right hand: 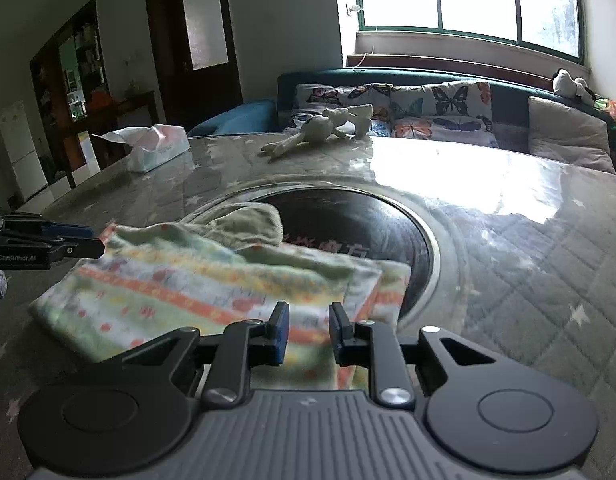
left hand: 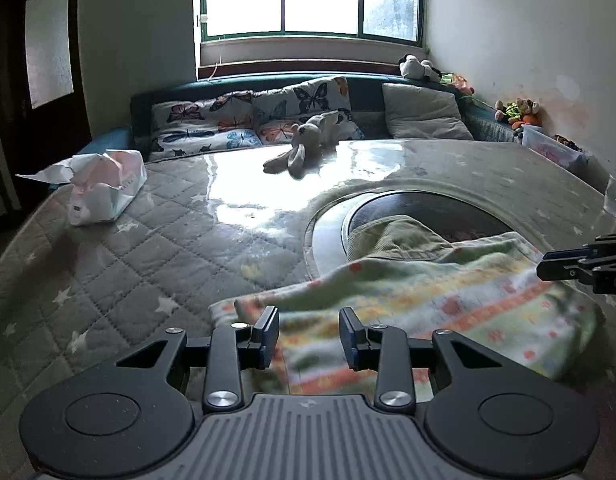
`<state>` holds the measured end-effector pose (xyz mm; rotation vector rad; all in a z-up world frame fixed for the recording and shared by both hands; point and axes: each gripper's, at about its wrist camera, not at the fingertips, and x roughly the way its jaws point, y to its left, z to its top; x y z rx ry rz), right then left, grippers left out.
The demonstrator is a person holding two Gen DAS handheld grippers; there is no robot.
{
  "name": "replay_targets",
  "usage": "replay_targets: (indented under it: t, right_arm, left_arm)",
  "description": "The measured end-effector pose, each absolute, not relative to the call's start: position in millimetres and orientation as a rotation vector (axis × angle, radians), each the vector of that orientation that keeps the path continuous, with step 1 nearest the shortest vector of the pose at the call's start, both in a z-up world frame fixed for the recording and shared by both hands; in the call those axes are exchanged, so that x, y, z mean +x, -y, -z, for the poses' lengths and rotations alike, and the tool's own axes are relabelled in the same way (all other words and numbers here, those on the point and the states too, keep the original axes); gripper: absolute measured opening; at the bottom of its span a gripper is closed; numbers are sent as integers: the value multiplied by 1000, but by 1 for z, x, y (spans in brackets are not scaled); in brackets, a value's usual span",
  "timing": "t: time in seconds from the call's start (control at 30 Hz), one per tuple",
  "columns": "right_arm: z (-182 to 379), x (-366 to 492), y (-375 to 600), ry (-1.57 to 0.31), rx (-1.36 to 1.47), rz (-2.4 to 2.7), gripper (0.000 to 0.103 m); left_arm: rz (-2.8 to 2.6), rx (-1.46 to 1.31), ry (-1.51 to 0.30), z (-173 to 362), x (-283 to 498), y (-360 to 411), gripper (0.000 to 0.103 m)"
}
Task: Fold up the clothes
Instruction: 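Smooth the folded garment with the right gripper while the left tool holds its edge, then grasp the garment edge with the left gripper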
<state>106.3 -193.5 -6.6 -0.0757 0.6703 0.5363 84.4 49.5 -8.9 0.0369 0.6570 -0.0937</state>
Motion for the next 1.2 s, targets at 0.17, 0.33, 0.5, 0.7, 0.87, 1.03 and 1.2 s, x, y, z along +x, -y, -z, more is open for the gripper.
replay_targets:
  t: [0.17, 0.33, 0.5, 0.7, 0.87, 1.03, 1.2]
  right_arm:
    - [14, 132, 189, -692, -92, -516, 21]
    - [22, 146, 191, -706, -88, -491, 21]
    - [22, 149, 191, -701, -82, -485, 21]
    - [16, 142, 188, -681, -108, -483, 25]
    - [3, 124, 178, -647, -143, -525, 28]
    - [-6, 104, 162, -631, -174, -601, 29]
    - [-12, 81, 136, -620, -233, -704, 33]
  left_arm:
    - [70, 53, -696, 20, 101, -55, 35]
    - [59, 38, -700, 22, 103, -62, 35]
    - [53, 43, -698, 22, 103, -61, 36]
    - [38, 34, -681, 15, 97, -60, 42]
    - [18, 22, -668, 10, 88, -62, 53]
    - [-4, 19, -658, 6, 80, -64, 69]
    - [-37, 4, -635, 0, 70, -71, 87]
